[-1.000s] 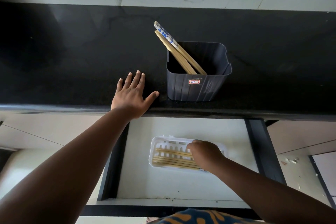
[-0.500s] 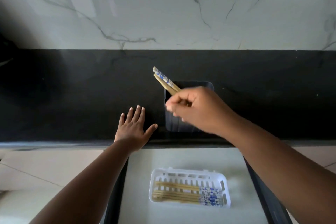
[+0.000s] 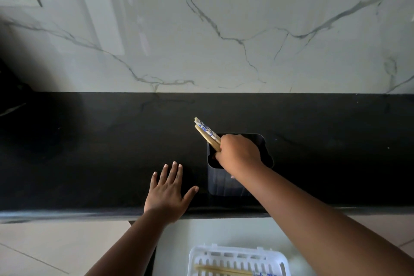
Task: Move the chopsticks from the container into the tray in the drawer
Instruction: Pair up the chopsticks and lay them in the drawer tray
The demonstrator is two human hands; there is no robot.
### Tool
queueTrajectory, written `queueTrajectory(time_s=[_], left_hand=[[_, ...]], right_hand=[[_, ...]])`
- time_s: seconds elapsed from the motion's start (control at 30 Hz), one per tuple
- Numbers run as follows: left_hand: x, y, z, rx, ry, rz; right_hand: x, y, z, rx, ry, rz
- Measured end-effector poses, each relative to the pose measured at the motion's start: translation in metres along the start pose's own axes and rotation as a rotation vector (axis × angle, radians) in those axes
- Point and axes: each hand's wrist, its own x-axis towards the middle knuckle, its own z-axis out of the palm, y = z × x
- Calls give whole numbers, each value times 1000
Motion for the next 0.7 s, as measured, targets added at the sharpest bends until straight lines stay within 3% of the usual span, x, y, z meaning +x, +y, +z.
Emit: queueTrajectory(time_s=[0.5,0.7], left_hand=[[1,-2,5,-19,23,-3],[0,-1,3,-22,20,-1]], right_hand=[[4,-9,-5,-63,-53,-5],[-7,4,-16,-13,-5,-210]])
